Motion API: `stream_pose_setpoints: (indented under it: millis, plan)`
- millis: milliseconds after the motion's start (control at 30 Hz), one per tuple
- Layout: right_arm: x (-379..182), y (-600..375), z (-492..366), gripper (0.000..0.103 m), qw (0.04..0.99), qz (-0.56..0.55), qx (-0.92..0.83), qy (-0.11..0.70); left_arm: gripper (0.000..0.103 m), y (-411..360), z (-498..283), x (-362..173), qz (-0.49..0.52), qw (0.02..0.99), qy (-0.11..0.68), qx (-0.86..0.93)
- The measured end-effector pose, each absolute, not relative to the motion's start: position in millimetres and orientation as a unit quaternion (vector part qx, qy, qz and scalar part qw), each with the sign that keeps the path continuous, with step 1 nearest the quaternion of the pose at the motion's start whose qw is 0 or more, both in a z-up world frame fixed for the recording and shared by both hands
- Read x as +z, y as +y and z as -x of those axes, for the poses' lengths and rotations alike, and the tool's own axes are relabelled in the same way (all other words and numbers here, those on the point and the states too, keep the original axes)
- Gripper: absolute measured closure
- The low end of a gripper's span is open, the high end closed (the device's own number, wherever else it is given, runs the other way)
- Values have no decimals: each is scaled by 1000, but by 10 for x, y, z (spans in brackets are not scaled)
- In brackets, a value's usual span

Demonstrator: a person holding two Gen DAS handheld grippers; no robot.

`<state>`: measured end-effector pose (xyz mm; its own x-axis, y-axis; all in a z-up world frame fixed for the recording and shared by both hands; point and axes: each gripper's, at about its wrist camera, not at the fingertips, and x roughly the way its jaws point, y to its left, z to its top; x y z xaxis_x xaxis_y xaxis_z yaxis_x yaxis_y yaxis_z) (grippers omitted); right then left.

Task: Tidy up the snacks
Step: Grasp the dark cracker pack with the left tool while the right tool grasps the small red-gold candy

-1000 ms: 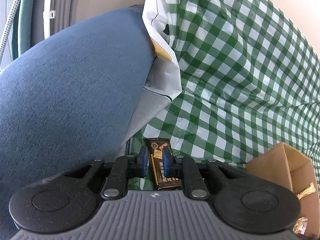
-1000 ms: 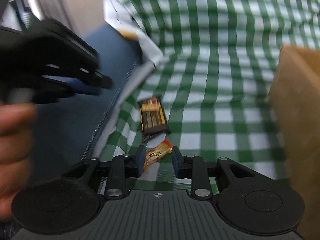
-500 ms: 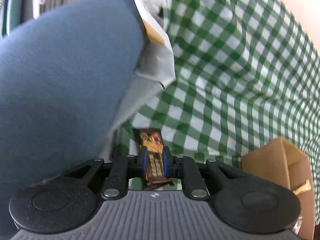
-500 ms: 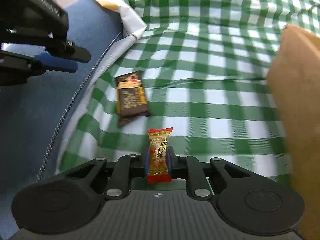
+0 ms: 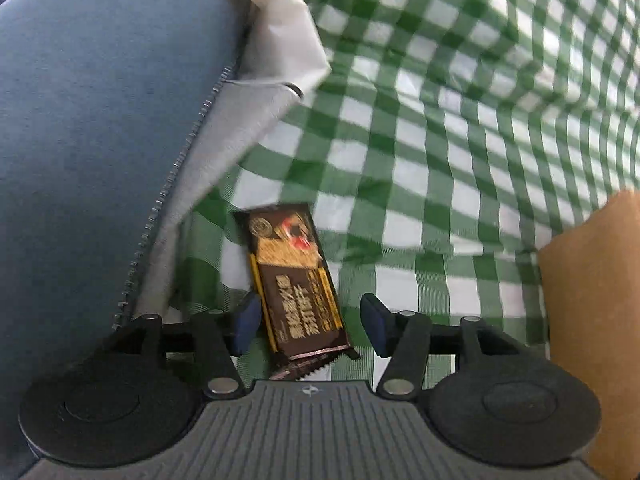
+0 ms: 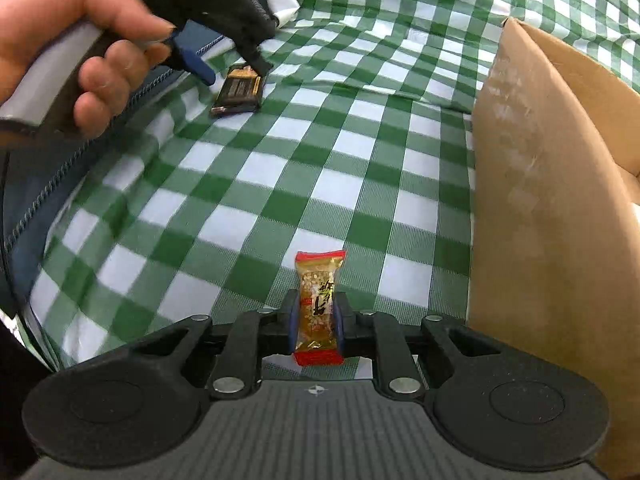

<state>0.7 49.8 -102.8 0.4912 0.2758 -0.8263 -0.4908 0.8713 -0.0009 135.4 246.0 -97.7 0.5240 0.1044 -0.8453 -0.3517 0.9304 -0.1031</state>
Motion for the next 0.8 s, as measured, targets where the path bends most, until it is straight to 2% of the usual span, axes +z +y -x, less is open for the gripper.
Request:
stream_pose_setpoints:
  millis: [67,200,233,633,800]
  plan:
    - [-1039,521,-50,82,857,118,224,450,43,2372,-1371,-998,98,867,471,129]
    - [-1054,502,-23,83,859,122,231,440,58,2299,-1369,-1031,51,865,480,137]
    - [-1049,502,-20,84,859,123,232,439,59,2311,-1344,-1001,51,866,476,142]
    - [-890,438,130,85,859,105,244,437,61,2146,-631,-518,101,884,445,103]
    - [-951,337,162,85,856,89,233,453,61,1871,-340,-624,141,856,491,75]
